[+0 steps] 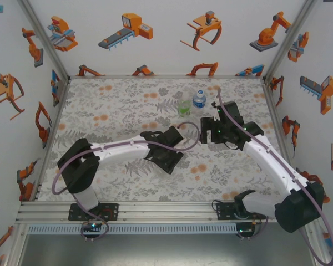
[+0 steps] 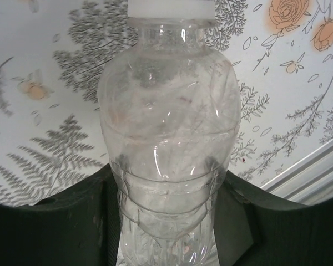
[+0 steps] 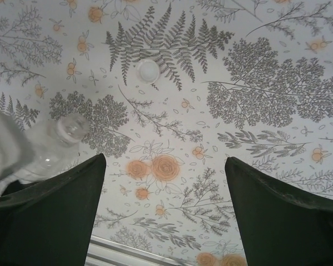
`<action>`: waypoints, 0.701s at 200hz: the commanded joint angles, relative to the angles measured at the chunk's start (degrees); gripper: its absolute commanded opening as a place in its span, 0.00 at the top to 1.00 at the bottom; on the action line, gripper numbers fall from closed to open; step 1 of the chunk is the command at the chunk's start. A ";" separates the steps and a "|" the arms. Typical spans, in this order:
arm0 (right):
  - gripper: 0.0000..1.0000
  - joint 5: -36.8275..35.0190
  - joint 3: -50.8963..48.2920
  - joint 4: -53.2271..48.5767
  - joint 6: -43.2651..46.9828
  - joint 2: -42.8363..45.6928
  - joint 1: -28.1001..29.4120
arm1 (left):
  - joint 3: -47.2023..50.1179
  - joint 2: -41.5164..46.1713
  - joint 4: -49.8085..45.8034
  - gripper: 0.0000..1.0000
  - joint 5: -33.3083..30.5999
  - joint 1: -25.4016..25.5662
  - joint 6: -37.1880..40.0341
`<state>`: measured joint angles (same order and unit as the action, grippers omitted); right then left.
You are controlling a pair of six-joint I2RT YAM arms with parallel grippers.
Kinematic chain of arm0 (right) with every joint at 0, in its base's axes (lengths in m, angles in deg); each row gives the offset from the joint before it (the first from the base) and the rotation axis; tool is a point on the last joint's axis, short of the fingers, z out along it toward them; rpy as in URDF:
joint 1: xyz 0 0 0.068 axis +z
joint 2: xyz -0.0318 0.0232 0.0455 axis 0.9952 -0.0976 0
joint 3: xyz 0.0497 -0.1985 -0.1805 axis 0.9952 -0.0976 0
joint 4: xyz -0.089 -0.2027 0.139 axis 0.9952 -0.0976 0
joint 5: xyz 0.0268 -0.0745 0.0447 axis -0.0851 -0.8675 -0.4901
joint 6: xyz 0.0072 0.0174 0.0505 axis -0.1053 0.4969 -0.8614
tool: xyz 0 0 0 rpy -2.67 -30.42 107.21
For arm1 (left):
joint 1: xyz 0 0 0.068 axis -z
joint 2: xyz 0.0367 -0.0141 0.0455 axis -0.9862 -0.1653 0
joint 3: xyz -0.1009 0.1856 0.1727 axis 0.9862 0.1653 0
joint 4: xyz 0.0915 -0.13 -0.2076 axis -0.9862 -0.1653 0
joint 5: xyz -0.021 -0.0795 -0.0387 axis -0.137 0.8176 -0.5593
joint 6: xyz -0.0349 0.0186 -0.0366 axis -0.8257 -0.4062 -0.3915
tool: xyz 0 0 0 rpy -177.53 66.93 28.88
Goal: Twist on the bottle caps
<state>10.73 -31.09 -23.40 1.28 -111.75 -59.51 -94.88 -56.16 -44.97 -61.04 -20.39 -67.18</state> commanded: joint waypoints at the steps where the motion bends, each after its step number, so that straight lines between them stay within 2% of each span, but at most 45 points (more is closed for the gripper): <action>1: 0.24 1.97 -0.51 1.12 -2.10 -2.10 0.82 | 1.87 5.15 0.15 0.82 -1.25 -2.43 1.39; 19: 0.25 2.57 -0.59 1.94 -2.33 -4.13 1.77 | 3.38 8.74 0.33 0.86 -1.29 -4.45 2.29; 35: 0.26 2.40 -0.30 2.31 -2.72 -6.29 2.68 | 4.37 11.84 0.04 1.00 -1.30 -6.05 3.63; 67: 0.29 2.05 0.64 3.64 -3.71 -11.12 4.28 | 4.61 16.84 -2.22 1.00 2.39 -9.25 9.56; 100: 0.31 1.49 2.44 4.71 -4.43 -16.62 5.81 | 3.51 21.67 -6.58 1.00 6.54 -10.99 22.38; 121: 0.31 0.11 4.00 4.81 -4.72 -19.67 6.55 | 3.47 25.43 -8.96 1.00 12.29 -11.40 34.86; 140: 0.33 -1.69 5.34 4.92 -4.94 -22.04 7.33 | 5.13 28.98 -7.42 1.00 12.62 -12.07 42.24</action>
<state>11.95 -29.01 -19.64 -2.40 -131.86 -53.18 -90.64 -31.79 -51.07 -53.09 -31.62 -40.53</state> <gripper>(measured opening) 0.678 0.519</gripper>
